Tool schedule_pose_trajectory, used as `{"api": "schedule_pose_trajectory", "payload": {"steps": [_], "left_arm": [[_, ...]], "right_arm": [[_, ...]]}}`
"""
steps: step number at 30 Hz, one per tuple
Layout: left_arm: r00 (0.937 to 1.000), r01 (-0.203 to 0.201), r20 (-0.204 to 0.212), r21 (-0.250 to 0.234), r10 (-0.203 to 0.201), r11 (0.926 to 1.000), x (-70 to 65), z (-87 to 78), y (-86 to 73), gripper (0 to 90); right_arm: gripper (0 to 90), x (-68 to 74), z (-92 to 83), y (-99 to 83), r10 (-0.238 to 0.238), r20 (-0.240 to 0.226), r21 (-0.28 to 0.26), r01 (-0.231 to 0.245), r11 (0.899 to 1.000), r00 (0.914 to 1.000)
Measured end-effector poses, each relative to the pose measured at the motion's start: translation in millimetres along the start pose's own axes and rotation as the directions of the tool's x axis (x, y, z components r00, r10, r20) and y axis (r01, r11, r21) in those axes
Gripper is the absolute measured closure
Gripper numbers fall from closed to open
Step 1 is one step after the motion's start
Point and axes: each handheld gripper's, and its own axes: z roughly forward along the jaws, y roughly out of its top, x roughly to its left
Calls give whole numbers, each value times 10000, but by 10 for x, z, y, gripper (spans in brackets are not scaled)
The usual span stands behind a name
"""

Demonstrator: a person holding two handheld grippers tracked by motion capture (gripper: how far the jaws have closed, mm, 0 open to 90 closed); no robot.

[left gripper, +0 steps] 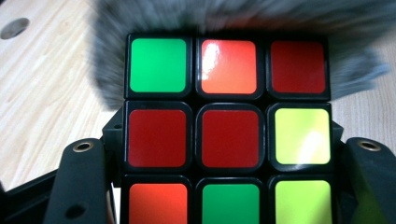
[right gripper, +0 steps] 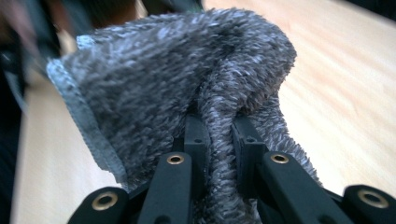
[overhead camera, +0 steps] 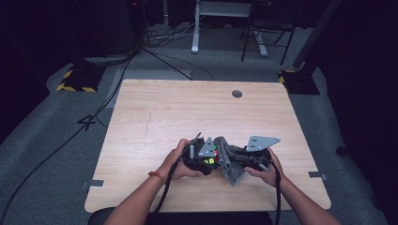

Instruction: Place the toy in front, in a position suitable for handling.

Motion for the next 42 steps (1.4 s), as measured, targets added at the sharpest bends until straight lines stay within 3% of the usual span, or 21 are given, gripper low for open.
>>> {"api": "schedule_pose_trajectory", "payload": {"steps": [3,5,10,15,19,21,26,30,34,39,42], "left_arm": [[9999,-100,15,63,100,9999,-15,20,9,334],[10000,-88,-11,60,88,9999,-14,11,8,334],[10000,-29,-68,-33,29,10000,-7,-14,1,334],[10000,13,-87,-467,-18,9989,4,-103,4,334],[9999,-43,-105,-386,39,9992,4,-108,-6,334],[10000,-22,-93,-330,19,9995,-2,-94,-10,334],[9998,-206,-36,-126,205,9997,-36,-21,2,334],[9995,-310,-79,11,310,9995,-45,-13,9,334],[9993,-325,-170,62,326,9995,-57,-14,11,334],[9993,-347,-142,149,349,9993,-57,8,15,333],[9989,-402,-204,405,410,9984,-72,52,16,333]], "right_arm": [[793,86,-24,86,-444,184,-172,447,9989,9988],[792,74,-20,79,-414,194,-173,418,9990,9990],[792,-34,95,-61,-183,469,879,141,9960,9987],[792,-83,126,-122,16,452,1265,-73,9919,9990],[792,-39,98,-79,-123,428,998,80,9950,9990],[792,-2,42,-29,-195,295,471,181,9987,9994],[791,72,-7,54,-432,307,12,432,9991,9986],[790,77,2,54,-522,428,66,520,9986,9977],[790,6,74,-27,-373,626,744,326,9967,9973],[790,78,-6,55,-392,253,-7,392,9992,9989],[790,128,-8,90,-540,262,-53,541,9985,9982]]}}
